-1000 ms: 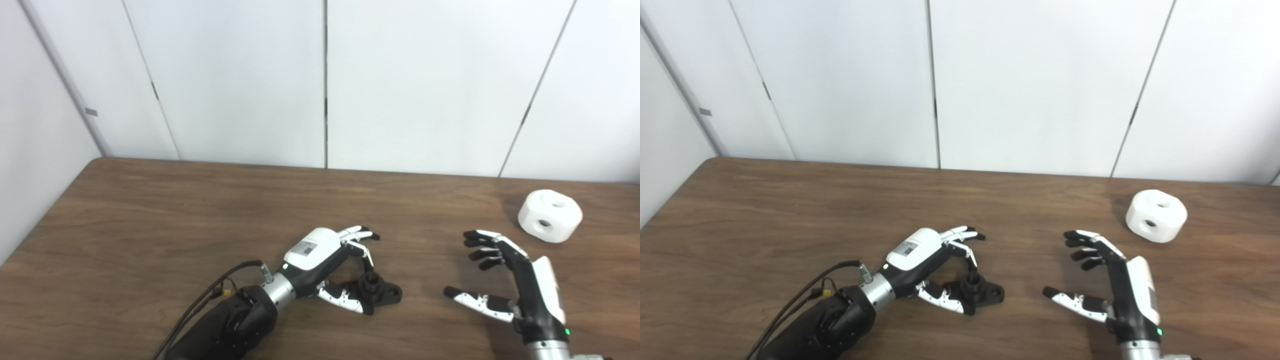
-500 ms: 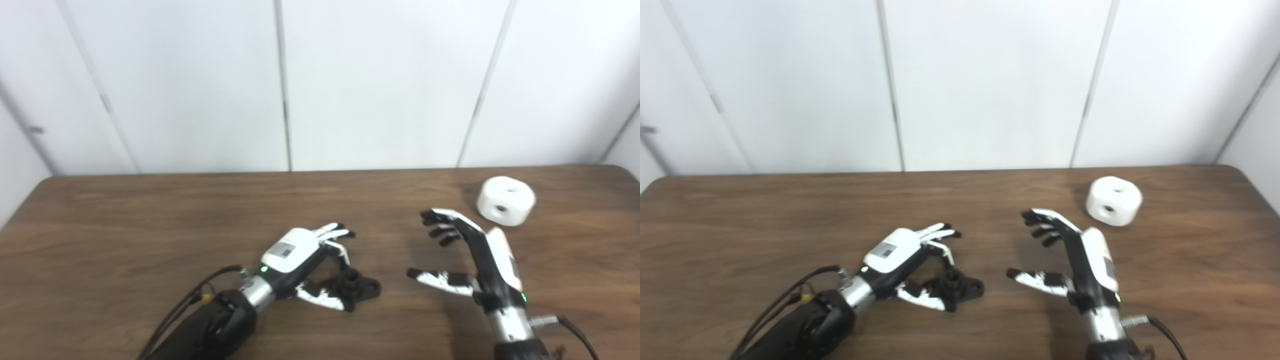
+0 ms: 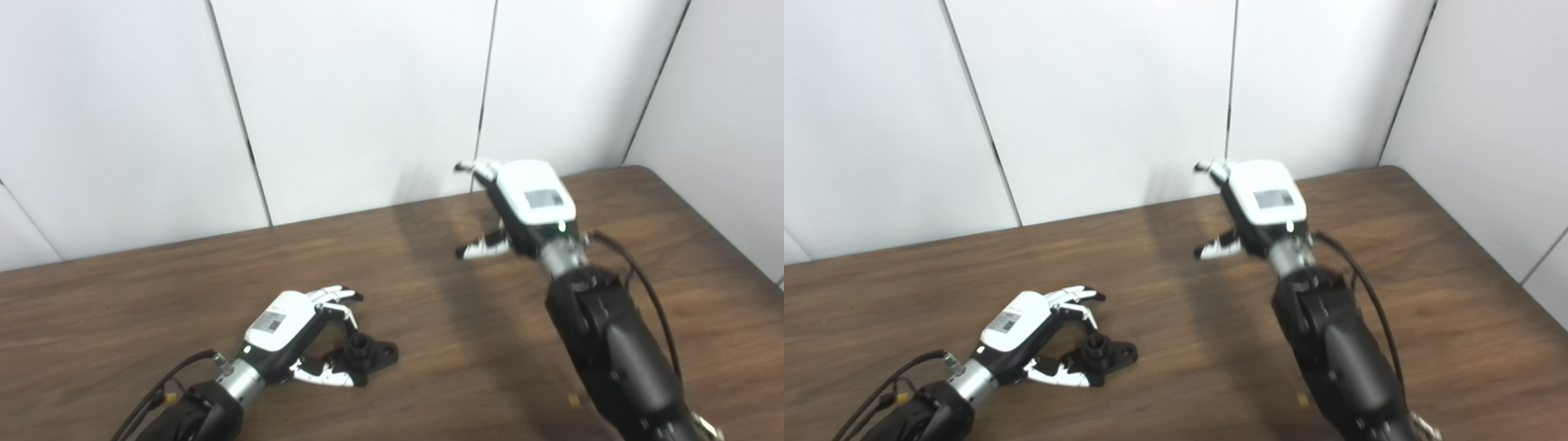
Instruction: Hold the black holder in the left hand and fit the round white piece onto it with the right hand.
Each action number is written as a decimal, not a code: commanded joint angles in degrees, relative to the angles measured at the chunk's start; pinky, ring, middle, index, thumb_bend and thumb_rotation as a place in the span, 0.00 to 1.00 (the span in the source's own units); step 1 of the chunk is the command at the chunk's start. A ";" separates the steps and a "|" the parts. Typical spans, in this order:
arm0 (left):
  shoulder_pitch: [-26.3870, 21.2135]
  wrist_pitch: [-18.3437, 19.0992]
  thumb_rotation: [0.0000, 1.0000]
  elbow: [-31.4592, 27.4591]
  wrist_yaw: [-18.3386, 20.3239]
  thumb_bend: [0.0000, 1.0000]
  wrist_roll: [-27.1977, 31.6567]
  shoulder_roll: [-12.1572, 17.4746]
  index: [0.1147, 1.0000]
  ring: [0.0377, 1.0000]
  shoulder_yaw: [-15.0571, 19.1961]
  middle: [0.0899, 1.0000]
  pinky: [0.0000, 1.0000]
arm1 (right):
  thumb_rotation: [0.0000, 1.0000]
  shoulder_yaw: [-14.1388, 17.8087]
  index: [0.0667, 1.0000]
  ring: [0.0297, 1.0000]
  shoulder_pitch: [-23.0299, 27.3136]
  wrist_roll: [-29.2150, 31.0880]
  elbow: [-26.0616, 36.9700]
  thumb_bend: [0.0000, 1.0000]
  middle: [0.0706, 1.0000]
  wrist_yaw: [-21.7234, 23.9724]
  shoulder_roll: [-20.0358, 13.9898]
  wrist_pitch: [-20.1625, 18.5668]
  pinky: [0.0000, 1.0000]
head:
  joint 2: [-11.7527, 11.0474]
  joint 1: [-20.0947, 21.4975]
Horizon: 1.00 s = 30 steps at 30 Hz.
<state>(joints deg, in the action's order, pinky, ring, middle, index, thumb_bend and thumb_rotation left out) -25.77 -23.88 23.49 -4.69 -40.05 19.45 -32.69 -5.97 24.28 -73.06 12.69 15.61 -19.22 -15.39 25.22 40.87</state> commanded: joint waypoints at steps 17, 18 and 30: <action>2.39 -1.45 0.06 8.35 2.96 0.52 -2.25 4.48 0.42 0.88 -0.69 0.84 0.73 | 0.40 1.45 0.87 0.98 12.09 -10.99 -12.22 1.00 1.00 15.10 -7.72 -8.96 0.88 | -1.27 3.55; 2.37 -1.28 0.06 8.28 3.26 0.52 -2.16 4.54 0.42 0.88 -0.70 0.84 0.73 | 0.40 1.59 0.87 0.98 12.12 -10.50 -12.44 1.00 1.00 15.61 -7.86 -9.19 0.88 | -1.25 3.56; 2.41 -2.06 0.06 9.15 2.94 0.52 -1.31 4.70 0.42 0.88 -0.77 0.84 0.74 | 0.53 0.81 0.87 0.98 12.50 -5.47 -14.90 1.00 1.00 22.71 -10.17 -9.69 0.92 | -0.73 3.34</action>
<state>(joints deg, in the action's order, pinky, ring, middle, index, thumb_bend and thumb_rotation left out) -27.00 -27.59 27.36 -6.55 -38.83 19.76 -32.36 -5.65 33.53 -78.88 -2.78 38.56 -27.27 -24.34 24.43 44.21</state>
